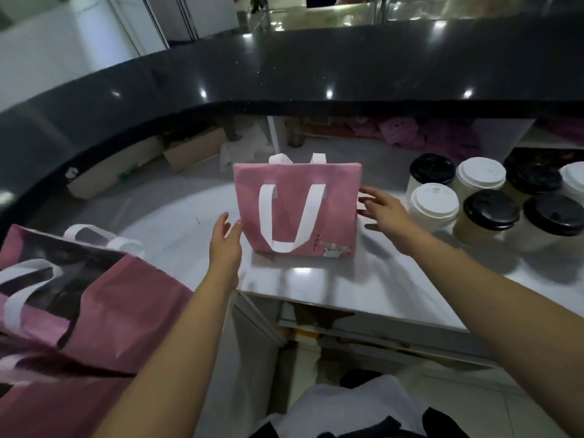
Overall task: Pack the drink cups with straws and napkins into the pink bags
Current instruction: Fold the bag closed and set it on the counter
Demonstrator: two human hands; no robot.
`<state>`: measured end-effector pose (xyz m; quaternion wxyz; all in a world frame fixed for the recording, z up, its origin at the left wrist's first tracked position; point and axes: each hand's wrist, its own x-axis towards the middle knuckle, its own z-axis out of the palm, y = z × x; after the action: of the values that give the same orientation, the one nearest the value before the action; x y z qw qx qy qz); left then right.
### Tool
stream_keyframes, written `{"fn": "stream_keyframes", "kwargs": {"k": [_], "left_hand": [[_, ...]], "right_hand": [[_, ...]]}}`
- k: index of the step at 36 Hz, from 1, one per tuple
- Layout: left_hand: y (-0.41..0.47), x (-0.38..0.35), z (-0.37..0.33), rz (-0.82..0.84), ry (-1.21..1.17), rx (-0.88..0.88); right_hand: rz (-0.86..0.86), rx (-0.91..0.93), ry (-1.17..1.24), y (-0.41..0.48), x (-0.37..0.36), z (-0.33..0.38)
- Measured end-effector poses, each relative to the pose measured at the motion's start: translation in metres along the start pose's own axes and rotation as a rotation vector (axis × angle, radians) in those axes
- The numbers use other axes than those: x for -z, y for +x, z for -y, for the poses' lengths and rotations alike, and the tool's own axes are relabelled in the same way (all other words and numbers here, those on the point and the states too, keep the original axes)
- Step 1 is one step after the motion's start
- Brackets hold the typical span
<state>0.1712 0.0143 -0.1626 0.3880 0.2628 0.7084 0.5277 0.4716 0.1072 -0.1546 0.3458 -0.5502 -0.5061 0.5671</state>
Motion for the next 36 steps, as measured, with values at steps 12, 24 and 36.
{"fn": "stream_keyframes", "kwargs": {"k": [12, 24, 36], "left_hand": [[-0.009, 0.006, 0.008, 0.025, -0.2, 0.075], [-0.003, -0.003, 0.018, 0.023, -0.364, 0.16], [-0.008, 0.002, 0.014, 0.045, -0.447, 0.207]], "right_hand": [[-0.16, 0.119, 0.127, -0.032, -0.016, -0.03], [-0.257, 0.034, 0.289, -0.024, -0.022, -0.038], [-0.099, 0.058, 0.283, -0.014, -0.011, -0.033]]}}
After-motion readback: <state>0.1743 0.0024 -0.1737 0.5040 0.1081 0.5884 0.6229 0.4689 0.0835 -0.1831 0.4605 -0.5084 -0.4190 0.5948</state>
